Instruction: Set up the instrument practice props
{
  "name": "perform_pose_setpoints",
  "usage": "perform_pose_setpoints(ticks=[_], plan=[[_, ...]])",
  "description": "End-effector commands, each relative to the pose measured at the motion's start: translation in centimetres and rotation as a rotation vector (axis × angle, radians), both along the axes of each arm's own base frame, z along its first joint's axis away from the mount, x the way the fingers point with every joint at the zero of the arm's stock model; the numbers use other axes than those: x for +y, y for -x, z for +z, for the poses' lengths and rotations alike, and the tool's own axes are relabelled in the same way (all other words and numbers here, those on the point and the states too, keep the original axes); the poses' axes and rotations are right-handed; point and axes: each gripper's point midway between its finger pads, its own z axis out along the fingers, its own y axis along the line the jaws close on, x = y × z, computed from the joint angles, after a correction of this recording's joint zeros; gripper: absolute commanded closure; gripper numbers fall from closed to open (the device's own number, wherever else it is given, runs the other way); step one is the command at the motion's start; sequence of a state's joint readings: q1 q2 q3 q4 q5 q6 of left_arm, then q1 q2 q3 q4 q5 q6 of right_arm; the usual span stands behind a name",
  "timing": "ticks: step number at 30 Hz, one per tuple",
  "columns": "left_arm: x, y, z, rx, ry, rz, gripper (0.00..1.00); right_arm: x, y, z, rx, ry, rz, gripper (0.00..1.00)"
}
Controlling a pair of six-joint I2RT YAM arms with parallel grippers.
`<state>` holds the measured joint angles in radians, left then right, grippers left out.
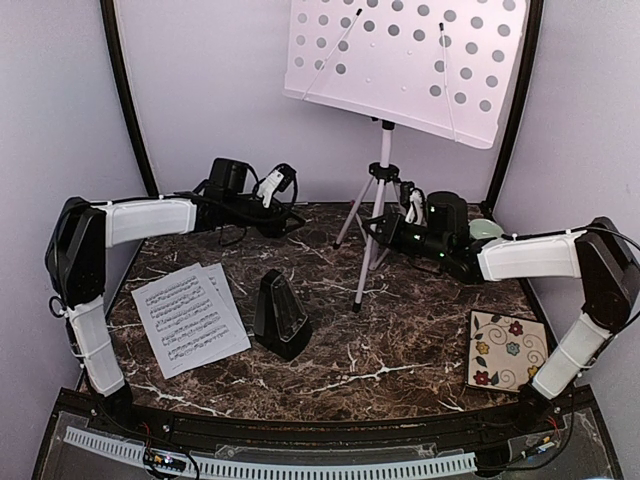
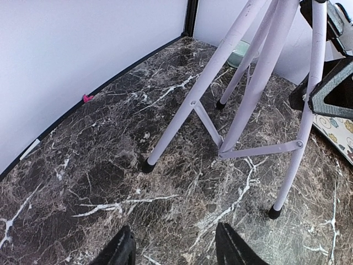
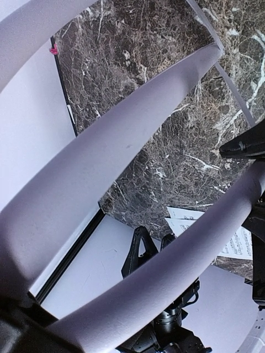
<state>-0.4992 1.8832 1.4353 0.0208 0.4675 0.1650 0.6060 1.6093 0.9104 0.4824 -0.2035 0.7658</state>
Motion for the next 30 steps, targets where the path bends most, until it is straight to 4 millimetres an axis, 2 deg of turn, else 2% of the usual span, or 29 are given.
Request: perform_pose_setpoints(ticks=[1, 6, 10, 16, 21, 24, 30], plan=[[1.0, 1.0, 2.5, -0.064, 0.017, -0.001, 0.49, 1.0, 1.6, -0.2, 0.154, -0.12, 0.06, 1.0], [0.8, 2.2, 1.8, -0.094, 0.023, -0.072, 0.49, 1.5, 4.1, -2.4, 0.208, -0.124, 0.146, 1.0], [-0.5, 2.8, 1.5, -0.188, 0.049, -0.193, 0.48, 1.5, 5.6, -2.1, 0.204, -0.127, 0.192, 1.0], [-4.2, 1.5, -0.6, -0.178, 0.095, -0.41, 0.47, 2.5, 6.3, -1.6, 0.218, -0.15, 0.269, 1.0], [-5.8, 0.0, -2.0, -0.197, 0.127, -0.45, 0.46, 2.8, 7.0, -1.6, 0.229, -0.118, 0.312, 1.0], [-6.8, 0.0, -2.6, -0.193, 0.137, -0.473, 0.45, 2.9, 6.9, -1.6, 0.227, -0.113, 0.321, 1.0], [-9.5, -1.8, -4.9, -0.251, 0.066, -0.437, 0.43, 3.4, 7.0, -0.9, 0.224, -0.122, 0.345, 1.0]])
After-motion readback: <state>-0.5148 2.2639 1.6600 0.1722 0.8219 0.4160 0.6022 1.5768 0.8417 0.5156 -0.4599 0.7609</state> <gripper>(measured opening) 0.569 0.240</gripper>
